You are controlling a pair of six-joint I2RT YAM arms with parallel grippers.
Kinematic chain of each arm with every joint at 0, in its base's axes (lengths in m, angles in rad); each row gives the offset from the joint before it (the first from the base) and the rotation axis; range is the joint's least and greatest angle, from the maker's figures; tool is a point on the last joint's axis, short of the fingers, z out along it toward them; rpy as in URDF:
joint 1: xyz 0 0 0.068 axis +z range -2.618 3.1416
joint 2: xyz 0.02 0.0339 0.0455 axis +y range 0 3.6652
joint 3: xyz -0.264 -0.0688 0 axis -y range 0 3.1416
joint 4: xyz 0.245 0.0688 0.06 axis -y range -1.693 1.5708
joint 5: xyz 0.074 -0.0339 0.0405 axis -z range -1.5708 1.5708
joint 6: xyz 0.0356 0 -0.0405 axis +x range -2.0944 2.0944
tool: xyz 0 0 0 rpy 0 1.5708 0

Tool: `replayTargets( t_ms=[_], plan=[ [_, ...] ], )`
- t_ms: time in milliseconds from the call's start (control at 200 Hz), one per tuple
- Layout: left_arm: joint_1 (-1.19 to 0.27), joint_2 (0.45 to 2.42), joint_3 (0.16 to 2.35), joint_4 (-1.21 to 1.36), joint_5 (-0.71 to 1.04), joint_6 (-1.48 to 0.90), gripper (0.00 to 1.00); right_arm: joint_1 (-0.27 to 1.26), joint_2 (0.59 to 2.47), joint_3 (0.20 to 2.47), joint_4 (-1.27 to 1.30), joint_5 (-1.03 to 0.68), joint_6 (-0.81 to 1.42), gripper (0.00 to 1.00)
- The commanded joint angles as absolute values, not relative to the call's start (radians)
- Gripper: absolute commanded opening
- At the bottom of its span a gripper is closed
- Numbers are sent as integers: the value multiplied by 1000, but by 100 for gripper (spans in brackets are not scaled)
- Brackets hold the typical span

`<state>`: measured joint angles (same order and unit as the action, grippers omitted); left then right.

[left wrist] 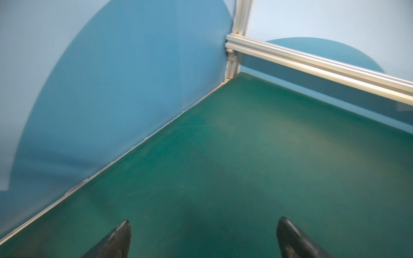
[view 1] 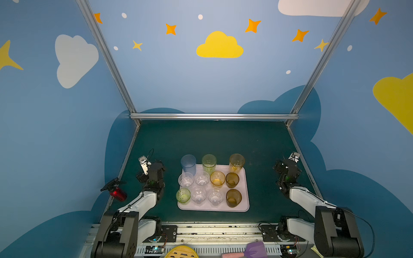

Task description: Place the glasses into the tray

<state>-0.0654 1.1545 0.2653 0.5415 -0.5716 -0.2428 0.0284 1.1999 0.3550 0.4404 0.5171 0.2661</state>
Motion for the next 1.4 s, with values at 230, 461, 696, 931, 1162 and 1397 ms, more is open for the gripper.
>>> replayTargets(
  t_ms=[230, 461, 696, 931, 1162, 1397],
  plan=[
    [-41, 1220, 255, 741, -396, -145, 100, -9, 1299, 379, 564, 441, 262, 86],
    [-34, 1369, 247, 930, -326, -107, 100, -81, 1351, 379, 616, 286, 290, 86],
    [-35, 1477, 304, 921, -274, -84, 100, -78, 1368, 387, 635, 235, 257, 86],
    [-29, 1516, 399, 778, -264, -80, 100, -28, 1407, 429, 627, 199, 175, 86],
    [-10, 1521, 410, 761, -229, -91, 100, 76, 1495, 448, 725, 242, 47, 85],
    [-9, 1520, 409, 762, -229, -91, 100, 72, 1484, 453, 698, 230, 54, 86]
  ],
)
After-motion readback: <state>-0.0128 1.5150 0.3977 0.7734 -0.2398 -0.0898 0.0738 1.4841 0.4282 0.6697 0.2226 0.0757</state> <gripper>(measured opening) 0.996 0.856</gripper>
